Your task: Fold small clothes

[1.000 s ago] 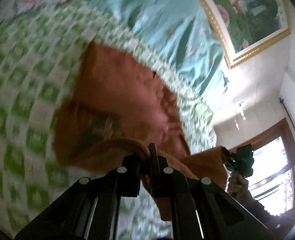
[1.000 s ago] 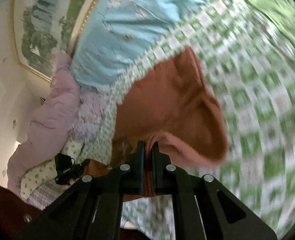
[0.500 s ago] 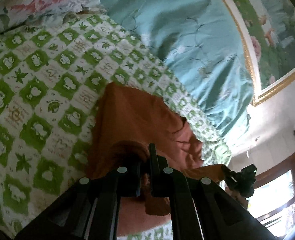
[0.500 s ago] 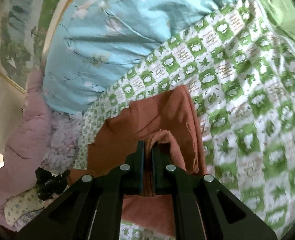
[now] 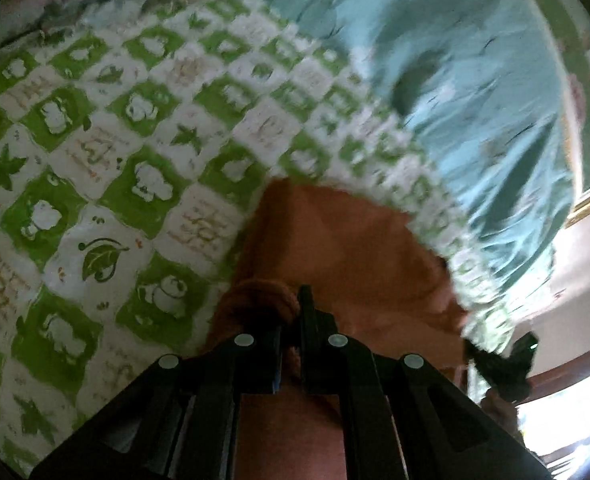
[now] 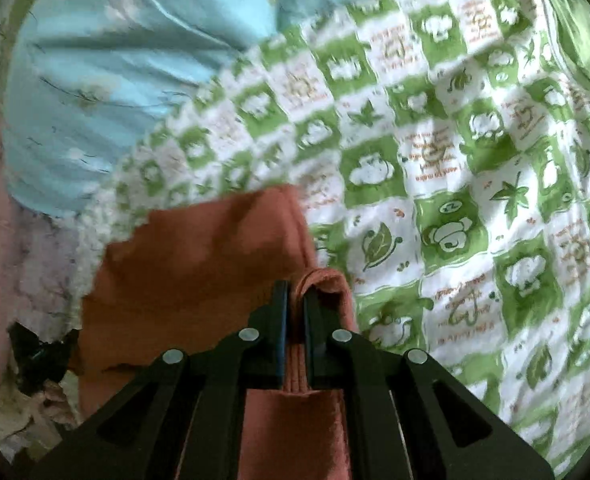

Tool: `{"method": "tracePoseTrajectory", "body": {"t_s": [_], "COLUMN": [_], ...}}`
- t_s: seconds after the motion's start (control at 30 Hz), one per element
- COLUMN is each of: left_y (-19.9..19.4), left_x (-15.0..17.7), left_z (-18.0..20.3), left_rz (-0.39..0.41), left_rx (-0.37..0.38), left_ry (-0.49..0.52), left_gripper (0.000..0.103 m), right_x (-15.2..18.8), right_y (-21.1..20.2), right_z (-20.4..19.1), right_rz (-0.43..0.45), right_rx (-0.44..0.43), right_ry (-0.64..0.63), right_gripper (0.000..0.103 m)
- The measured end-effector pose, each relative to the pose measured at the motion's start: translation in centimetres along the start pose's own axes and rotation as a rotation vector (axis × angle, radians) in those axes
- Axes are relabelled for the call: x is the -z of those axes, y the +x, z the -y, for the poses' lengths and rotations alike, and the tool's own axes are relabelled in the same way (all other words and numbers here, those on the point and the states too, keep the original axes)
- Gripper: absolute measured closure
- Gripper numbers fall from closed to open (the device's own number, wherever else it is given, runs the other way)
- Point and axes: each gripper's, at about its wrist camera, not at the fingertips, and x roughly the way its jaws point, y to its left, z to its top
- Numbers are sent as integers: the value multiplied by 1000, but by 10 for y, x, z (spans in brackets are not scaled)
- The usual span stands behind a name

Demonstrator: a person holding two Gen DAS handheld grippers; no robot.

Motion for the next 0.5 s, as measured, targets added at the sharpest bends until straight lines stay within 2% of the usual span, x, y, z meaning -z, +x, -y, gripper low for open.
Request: {"method": "tracePoseTrajectory", "body": {"t_s": [0.07,0.1,0.13,0.17,0.2,0.27,0.37,0.43,0.5], "left_y": [3,0,-7,-13,-20,-35,-45,-35,-15], "left_x": [-1,0,2,6,11,27,64,89,111], "left_z": [-1,0,5,9,13,24,48,65,80], "left_rz": [-20,-17,-7,-7,-10,-18,-66,-135,-205], "left_rx": [-7,-6,-13,-26,-35,-29,1,28,33], "left_ry": [-6,-3,17,36,52,99,145,157,192], "left_gripper": [94,89,77,69,56,53,53,53,53], "right_x": [0,0,1,2,4,11,23,34,49], "right_y": [2,0,-4,-13,-21,-47,-70,-73,-63], "right_z": [8,11,16,22,24,31,22,1,-27], "right_rz": [2,4,13,33,55,113,134,95,6], "right_rx": [-24,-43,-66,-89,-101,-94,-163,-198,-242], "right_ry": [45,71,100,131,151,175,139,41,-77], "right_gripper": [92,91,89,83,74,68,68,68,68]}}
